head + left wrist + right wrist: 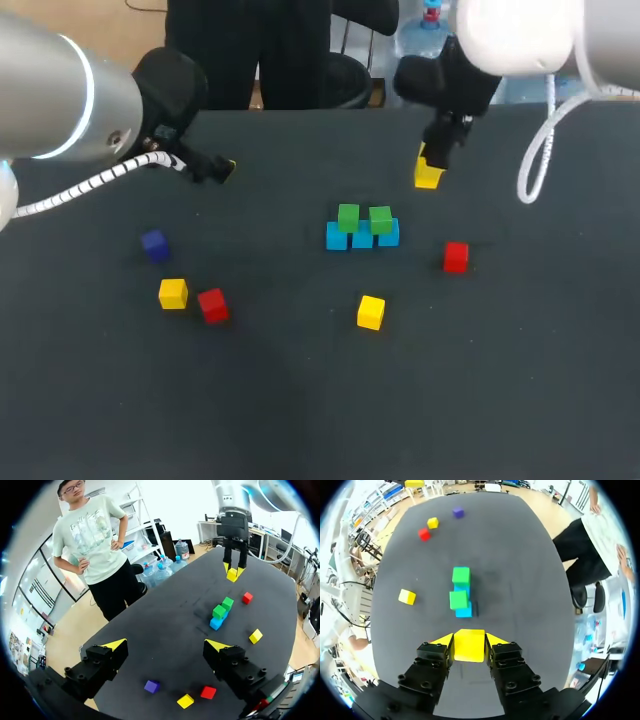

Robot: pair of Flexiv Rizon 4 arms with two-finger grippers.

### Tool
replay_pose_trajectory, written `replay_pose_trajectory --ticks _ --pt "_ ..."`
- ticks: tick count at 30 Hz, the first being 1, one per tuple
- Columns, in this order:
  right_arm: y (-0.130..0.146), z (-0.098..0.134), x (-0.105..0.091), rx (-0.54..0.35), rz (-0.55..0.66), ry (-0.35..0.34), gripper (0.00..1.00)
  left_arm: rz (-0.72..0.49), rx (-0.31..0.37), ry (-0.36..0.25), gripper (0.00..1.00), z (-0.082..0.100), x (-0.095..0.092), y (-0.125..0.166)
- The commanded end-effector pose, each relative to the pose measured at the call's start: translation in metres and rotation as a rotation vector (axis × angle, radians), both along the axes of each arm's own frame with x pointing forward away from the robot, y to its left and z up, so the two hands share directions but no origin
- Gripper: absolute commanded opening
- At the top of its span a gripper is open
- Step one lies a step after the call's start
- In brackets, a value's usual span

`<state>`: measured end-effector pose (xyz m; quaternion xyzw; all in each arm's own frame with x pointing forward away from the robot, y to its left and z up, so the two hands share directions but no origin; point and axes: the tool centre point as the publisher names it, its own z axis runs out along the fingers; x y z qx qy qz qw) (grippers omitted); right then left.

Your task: Place the blue cubes, place green cubes on the blue cubes, place the yellow cubes on the green cubes, then place the red cubes on the yellow cubes, and place purple cube on the red cubes.

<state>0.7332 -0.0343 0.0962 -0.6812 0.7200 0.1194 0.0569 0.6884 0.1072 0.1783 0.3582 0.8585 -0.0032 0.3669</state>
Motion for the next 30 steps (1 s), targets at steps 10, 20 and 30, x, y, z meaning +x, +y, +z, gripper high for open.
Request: replay_pose_trajectory --ticks 10,20,30 --pt "0.032 0.003 0.002 0.009 0.073 0.018 0.00 -0.002 -0.001 -0.001 1.00 0.000 0.000 0.001" --pt "0.053 -0.007 0.001 -0.046 0.114 0.030 0.00 -0.002 -0.001 -0.001 1.00 0.000 0.000 0.001" --pt "0.069 -0.002 -0.016 -0.035 0.147 0.026 0.00 -0.002 -0.001 -0.001 1.00 0.000 0.000 0.001"
